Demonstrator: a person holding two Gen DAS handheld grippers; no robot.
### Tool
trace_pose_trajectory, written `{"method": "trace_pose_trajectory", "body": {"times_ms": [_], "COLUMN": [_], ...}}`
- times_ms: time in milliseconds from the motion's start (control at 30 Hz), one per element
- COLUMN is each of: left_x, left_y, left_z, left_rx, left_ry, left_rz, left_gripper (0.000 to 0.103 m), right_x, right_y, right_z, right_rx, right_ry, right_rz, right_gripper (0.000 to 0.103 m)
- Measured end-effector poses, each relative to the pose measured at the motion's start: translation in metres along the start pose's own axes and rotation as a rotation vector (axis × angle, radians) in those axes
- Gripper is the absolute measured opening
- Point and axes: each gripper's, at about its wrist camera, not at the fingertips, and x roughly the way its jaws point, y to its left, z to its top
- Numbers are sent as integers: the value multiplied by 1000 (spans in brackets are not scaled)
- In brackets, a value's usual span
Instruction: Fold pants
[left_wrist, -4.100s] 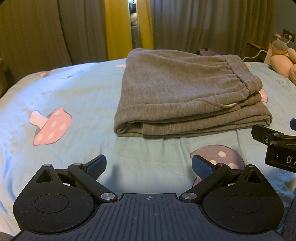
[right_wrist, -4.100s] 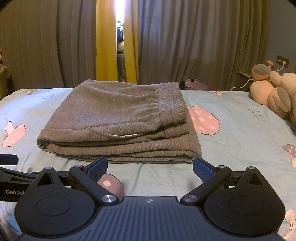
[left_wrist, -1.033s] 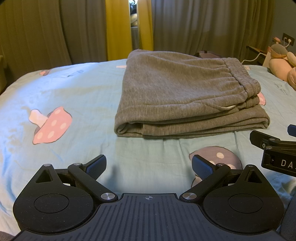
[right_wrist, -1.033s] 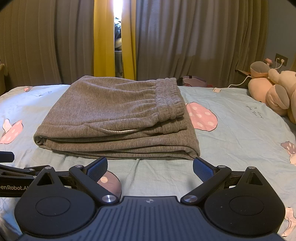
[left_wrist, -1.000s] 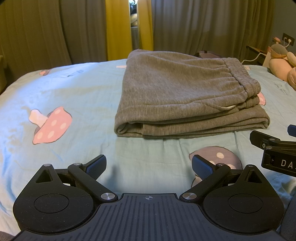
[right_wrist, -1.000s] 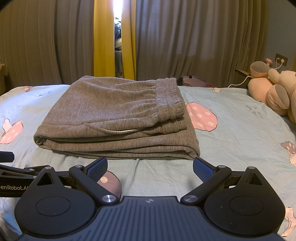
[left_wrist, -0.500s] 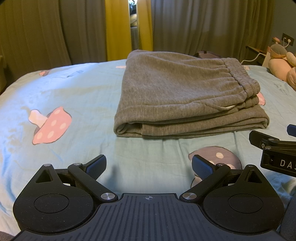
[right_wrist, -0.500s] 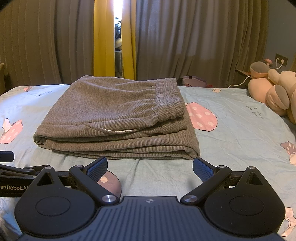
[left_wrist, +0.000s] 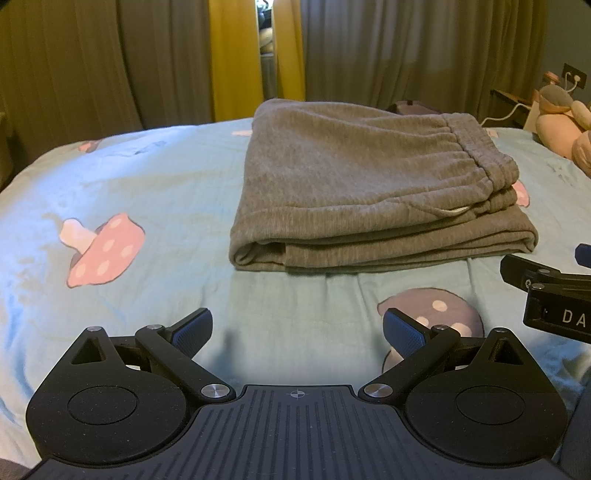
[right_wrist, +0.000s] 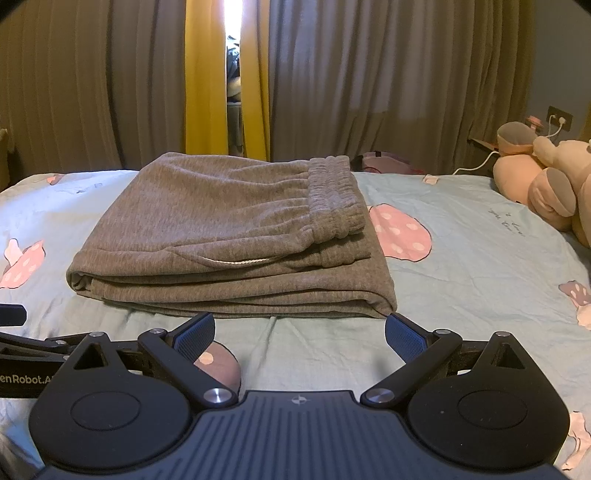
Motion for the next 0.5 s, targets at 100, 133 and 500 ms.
{"method": "trace_pose_trajectory", "body": {"times_ms": [100,133,500], "left_x": [-2,-3,-7], "left_y": [1,1,0], "left_z": [-1,-1,-3], "left_rx": [-8,-6,7], "left_ry": [-1,-3,-10], "left_rz": [-7,-4,4], "left_gripper": [102,102,102], "right_x": [-2,-2,-8], "right_y": [0,0,-1], "right_z": [0,0,0], "right_rx": [3,3,8], "right_ry": [-1,-2,-18], "right_rz": [0,0,-4], "right_gripper": [99,99,99]}}
